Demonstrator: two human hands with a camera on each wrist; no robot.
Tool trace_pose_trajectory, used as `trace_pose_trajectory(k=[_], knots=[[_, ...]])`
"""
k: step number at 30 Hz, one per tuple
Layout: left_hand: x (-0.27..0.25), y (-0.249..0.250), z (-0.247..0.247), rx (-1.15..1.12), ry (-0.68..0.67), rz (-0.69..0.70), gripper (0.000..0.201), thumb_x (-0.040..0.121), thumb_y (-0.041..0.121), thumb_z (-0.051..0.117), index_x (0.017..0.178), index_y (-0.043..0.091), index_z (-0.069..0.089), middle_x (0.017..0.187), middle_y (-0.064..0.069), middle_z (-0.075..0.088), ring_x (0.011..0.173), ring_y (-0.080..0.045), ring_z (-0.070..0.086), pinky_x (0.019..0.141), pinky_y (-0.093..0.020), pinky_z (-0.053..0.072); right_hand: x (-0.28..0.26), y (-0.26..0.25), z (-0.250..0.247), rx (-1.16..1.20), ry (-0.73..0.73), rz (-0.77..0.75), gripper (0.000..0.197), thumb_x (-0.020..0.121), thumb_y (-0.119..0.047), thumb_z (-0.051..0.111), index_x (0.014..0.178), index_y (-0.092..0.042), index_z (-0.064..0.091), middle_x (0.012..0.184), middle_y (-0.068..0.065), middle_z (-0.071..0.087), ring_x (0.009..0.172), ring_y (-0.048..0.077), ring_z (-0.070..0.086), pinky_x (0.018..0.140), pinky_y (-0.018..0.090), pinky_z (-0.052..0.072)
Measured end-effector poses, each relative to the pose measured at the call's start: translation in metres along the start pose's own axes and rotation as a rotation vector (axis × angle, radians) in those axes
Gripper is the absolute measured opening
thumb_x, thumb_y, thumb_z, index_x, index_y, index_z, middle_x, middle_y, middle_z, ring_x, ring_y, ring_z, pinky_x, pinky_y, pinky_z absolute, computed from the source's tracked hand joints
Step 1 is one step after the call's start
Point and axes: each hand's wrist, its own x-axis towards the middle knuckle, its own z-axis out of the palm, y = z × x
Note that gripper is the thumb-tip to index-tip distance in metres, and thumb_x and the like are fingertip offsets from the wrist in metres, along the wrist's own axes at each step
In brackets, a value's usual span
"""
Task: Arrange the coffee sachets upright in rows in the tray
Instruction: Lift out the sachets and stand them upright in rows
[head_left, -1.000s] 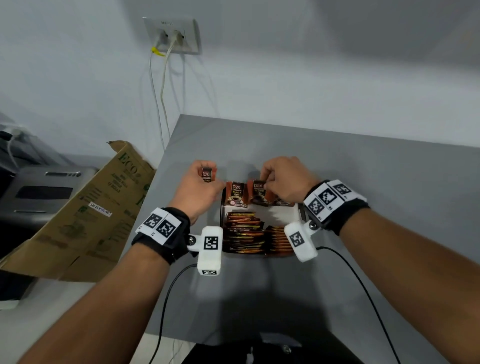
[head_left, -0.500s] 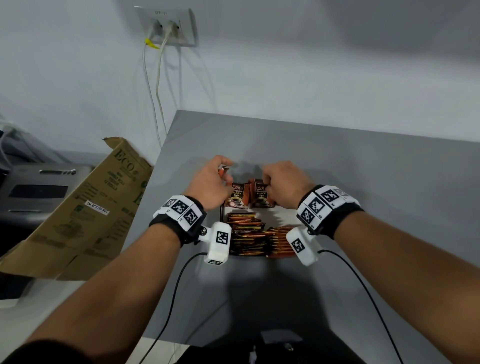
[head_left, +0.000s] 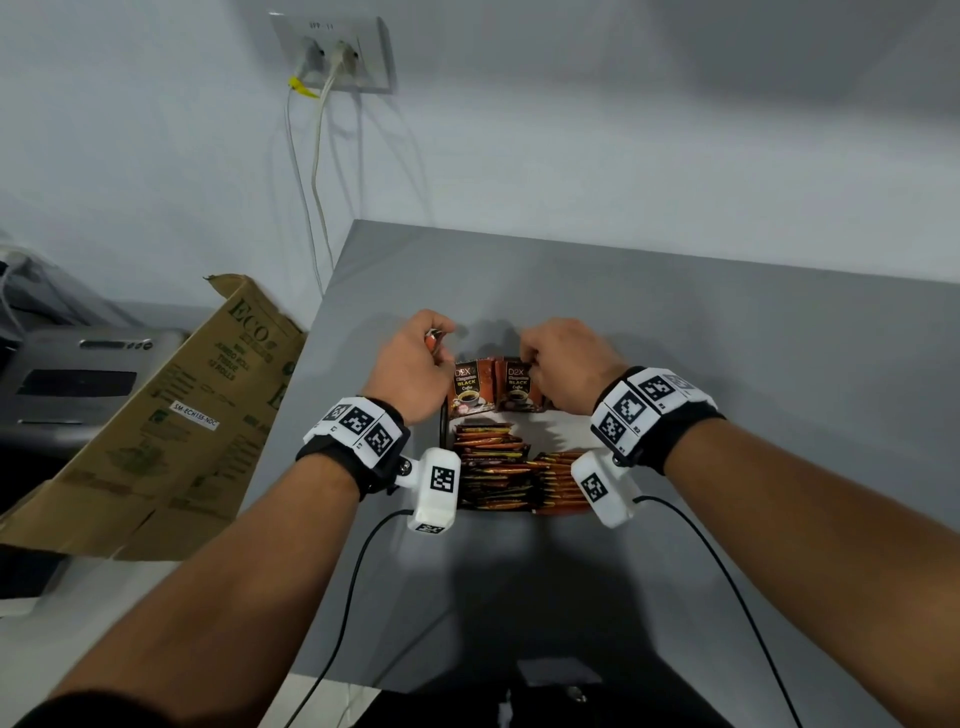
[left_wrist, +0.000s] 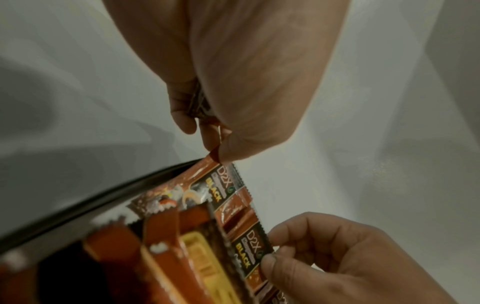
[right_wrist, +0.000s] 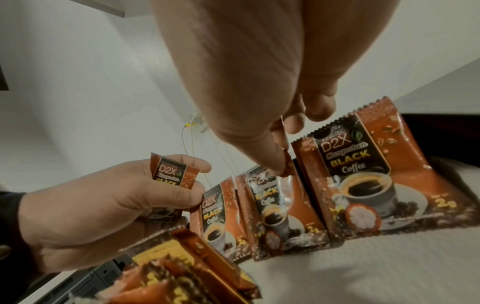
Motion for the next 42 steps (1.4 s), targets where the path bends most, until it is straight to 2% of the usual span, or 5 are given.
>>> trace_pose_trajectory(k=[13,18,25,36,42], knots=[[-0.008,0.005,-0.001,-0.098,0.034,-0.019,0.032,0.089,0.009,0.060,0.114,0.027,0.053,0.091,0.007,0.063,0.081,-0.012,0.062,0.075,-0.029,0.052,-0.005,0.007,-0.007,0.121,0.071,-0.013,0.013,0.091,-0.019,0.066,0.103,-0.016,0.069,0.105,0.002,0.064,0.096,0.018,0.060,0.086,0.033,0.052],[-0.020,0.036,-0.010,-0.568,-0.064,-0.142,0.040,0.095,-0.003,0.040,0.127,0.014,0.056,0.102,-0.013,0.064,0.089,-0.024,0.065,0.076,-0.044,0.061,-0.012,-0.024,-0.030,0.435,0.155,-0.113,0.030,0.089,-0.028,0.069,0.119,-0.024,0.065,0.101,-0.011,0.066,0.084,0.000,0.062,0.078,0.015,0.049],[-0.034,0.042,-0.014,-0.740,-0.116,-0.079,0.050,0.089,-0.003,0.067,0.132,0.007,0.044,0.110,-0.019,0.063,0.089,-0.026,0.070,0.072,-0.042,0.060,-0.007,-0.044,-0.038,0.519,0.255,-0.106,0.018,0.084,-0.016,0.073,0.098,-0.025,0.075,0.080,-0.006,0.073,0.075,0.005,0.067,0.071,-0.001,0.042],[-0.038,-0.001,-0.027,-0.512,0.169,-0.241,0.038,0.083,0.011,0.066,0.117,0.023,0.053,0.098,-0.002,0.057,0.084,-0.017,0.057,0.076,-0.035,0.048,0.003,-0.027,-0.021,0.277,0.075,-0.031,0.015,0.085,-0.009,0.063,0.085,-0.019,0.073,0.082,-0.008,0.069,0.078,0.010,0.065,0.066,0.018,0.049],[-0.045,-0.020,-0.022,-0.296,0.079,-0.240,0.029,0.081,0.014,0.066,0.104,0.029,0.058,0.094,0.005,0.062,0.086,-0.019,0.062,0.079,-0.036,0.051,0.010,-0.030,0.007,0.102,-0.083,-0.047,0.009,0.088,-0.010,0.063,0.085,-0.016,0.069,0.085,-0.002,0.065,0.081,0.019,0.063,0.070,0.028,0.048]])
